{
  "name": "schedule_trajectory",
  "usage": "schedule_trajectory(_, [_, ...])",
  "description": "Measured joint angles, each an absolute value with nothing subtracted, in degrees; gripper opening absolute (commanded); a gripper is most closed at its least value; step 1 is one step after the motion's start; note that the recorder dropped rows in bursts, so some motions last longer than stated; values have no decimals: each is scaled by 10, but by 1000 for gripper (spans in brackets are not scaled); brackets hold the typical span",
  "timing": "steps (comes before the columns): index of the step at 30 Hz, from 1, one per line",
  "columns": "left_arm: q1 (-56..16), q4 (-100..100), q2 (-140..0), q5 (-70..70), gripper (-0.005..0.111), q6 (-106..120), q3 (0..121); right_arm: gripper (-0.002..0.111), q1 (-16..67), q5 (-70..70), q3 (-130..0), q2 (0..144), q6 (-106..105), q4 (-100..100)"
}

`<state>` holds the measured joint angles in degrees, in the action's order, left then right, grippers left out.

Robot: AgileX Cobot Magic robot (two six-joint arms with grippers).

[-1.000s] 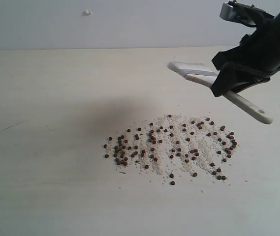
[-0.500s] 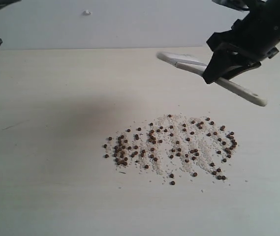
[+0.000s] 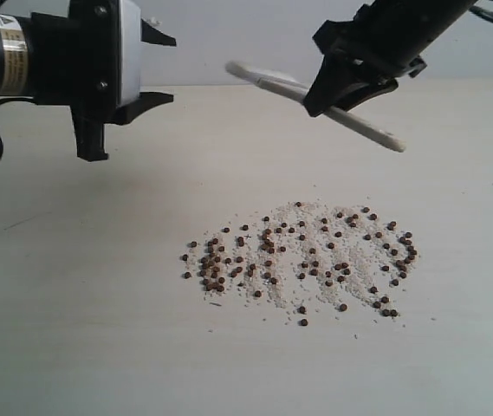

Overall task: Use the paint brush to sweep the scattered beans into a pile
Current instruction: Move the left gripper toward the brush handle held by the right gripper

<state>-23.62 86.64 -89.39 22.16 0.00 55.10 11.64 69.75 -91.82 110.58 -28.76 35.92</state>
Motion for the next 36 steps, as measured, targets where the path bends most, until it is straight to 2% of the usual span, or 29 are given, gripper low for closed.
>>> schedule_trajectory(5, [-253, 842, -913, 202, 54, 73, 551, 0, 145, 700, -918, 1124, -294, 359])
schedule_trajectory(17, [-282, 832, -942, 189, 54, 85, 555, 0, 146, 701, -923, 1130, -297, 350])
schedule_trajectory(36, [-283, 780, -1045, 217, 54, 86, 630, 0, 146, 701, -926, 1130, -297, 347])
